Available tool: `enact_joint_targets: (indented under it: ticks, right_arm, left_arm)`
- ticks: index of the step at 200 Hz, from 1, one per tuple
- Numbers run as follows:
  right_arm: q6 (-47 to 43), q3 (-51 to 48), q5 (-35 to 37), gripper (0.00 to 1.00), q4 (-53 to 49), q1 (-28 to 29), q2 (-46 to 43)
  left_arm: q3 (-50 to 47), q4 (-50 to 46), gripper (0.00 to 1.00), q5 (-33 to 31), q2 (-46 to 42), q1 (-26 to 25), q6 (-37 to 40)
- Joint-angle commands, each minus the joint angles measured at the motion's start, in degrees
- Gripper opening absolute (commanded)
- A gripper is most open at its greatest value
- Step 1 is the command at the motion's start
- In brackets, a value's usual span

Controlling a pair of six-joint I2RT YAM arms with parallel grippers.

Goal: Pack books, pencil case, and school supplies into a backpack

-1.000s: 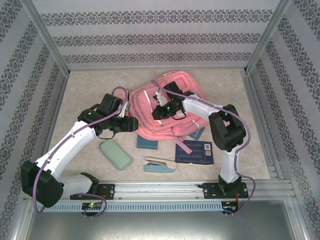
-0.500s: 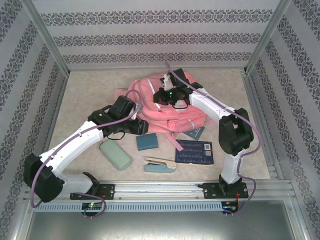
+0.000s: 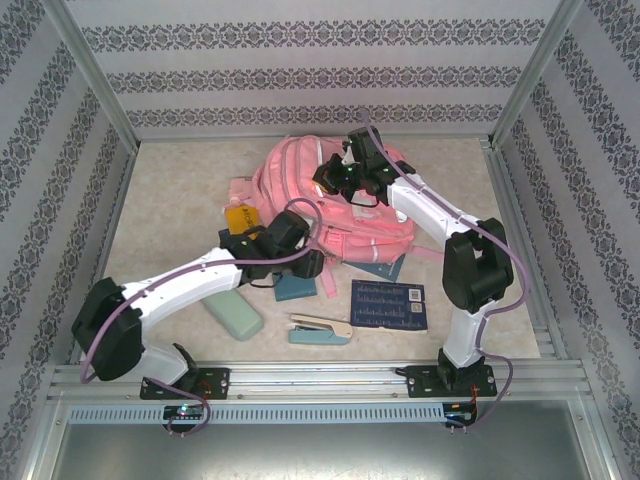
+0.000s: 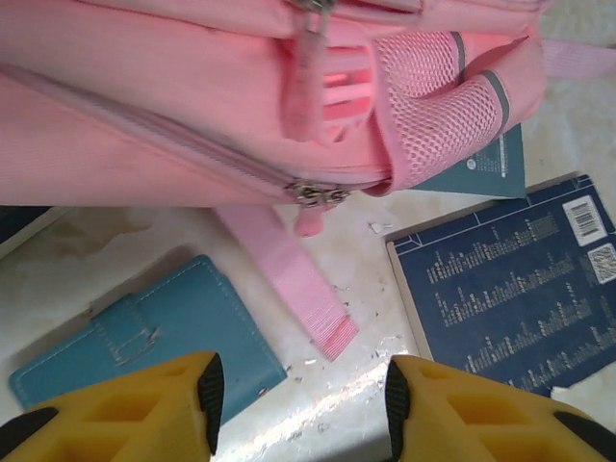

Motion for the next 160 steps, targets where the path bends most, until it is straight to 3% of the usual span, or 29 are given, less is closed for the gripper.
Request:
enact_joint_targets:
  ticks: [1, 44, 160]
  right_arm:
    - [7.24, 0.12, -0.9, 0.0, 7.86, -0.28, -1.36]
    - [10.59, -2.38, -1.69, 0.0, 11.22, -0.64, -1.22]
    - [15.21, -6.48, -3.89, 0.0, 17.8, -0.77, -0.96]
  left_arm:
    - [-0.25, 6.38, 0.49, -5.13, 2.22, -2.5, 1.7]
    - [-2.64, 12.83, 0.48, -8.02, 5.99, -2.81, 1.74]
    - [-1.4, 18.71, 0.41, -10.29, 17.76, -1.24, 0.04]
